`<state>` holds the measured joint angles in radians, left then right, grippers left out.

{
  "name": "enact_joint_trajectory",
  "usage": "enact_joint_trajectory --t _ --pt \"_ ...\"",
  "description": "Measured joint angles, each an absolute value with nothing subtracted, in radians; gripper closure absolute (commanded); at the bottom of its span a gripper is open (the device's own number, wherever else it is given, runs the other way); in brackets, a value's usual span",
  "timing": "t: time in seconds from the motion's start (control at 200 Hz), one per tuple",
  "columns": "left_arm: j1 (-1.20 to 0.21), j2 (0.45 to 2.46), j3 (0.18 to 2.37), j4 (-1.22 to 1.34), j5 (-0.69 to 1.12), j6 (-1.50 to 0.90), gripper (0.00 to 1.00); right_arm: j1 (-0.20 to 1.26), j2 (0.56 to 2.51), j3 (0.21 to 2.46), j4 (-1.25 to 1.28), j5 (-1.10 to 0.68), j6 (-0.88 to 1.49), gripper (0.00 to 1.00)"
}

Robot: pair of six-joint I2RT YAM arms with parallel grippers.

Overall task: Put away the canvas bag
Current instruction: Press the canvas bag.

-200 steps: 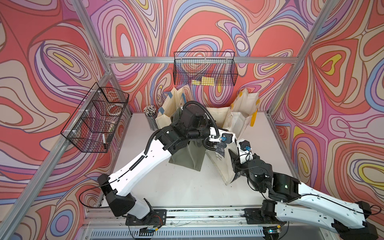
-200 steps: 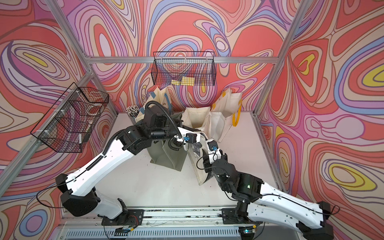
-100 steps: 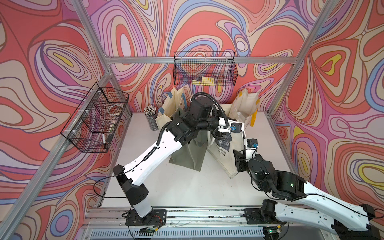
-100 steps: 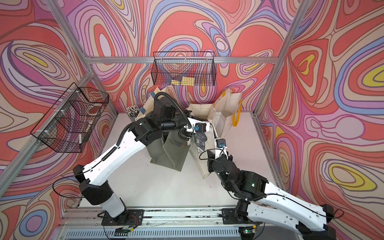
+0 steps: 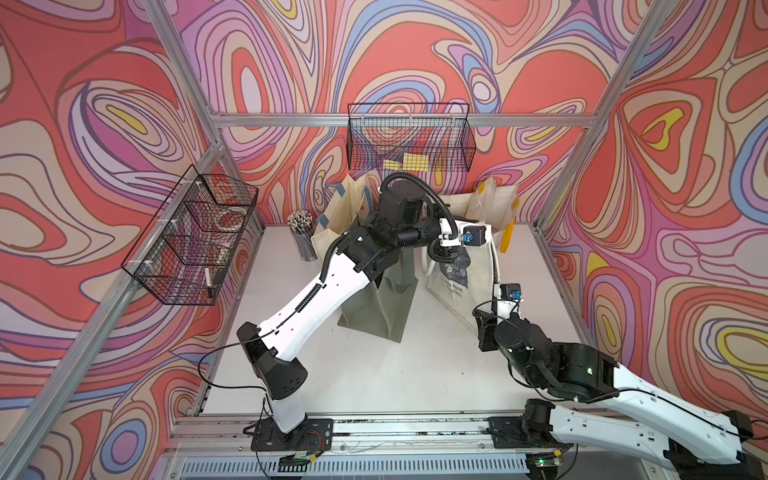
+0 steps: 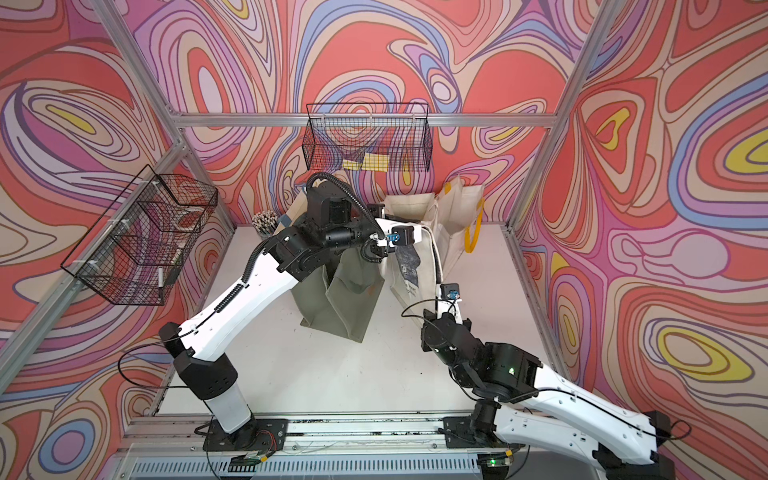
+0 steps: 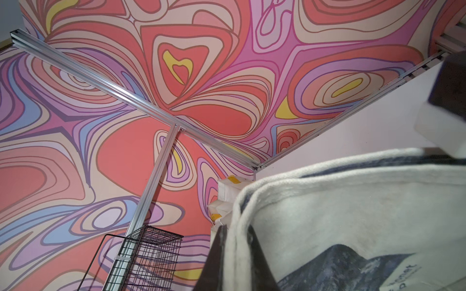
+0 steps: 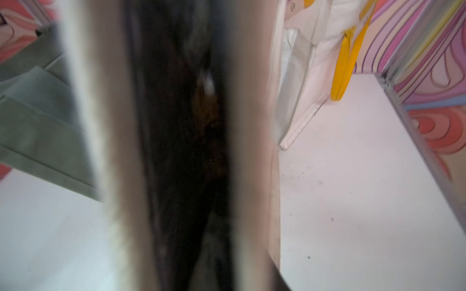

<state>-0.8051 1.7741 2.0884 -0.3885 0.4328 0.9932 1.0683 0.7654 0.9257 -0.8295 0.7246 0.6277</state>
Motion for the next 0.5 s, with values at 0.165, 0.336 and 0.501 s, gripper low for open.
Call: enact_joint_trajectory --t 0.165,0.336,0.501 --pt "-0.804 1.787 2.099 -0.381 0.444 0.979 1.00 1.067 0.766 0.933 -0.840 0.715 0.653 1.00" --pt "-0.804 1.790 2.098 -0.361 0.437 0.967 0.85 1.067 0.779 0.981 -0.897 0.709 0.674 1.00" --pt "-0.805 1.781 2.056 -0.245 0.399 0.920 0.47 1.067 0.804 1.056 -0.979 0.703 0.696 1.00"
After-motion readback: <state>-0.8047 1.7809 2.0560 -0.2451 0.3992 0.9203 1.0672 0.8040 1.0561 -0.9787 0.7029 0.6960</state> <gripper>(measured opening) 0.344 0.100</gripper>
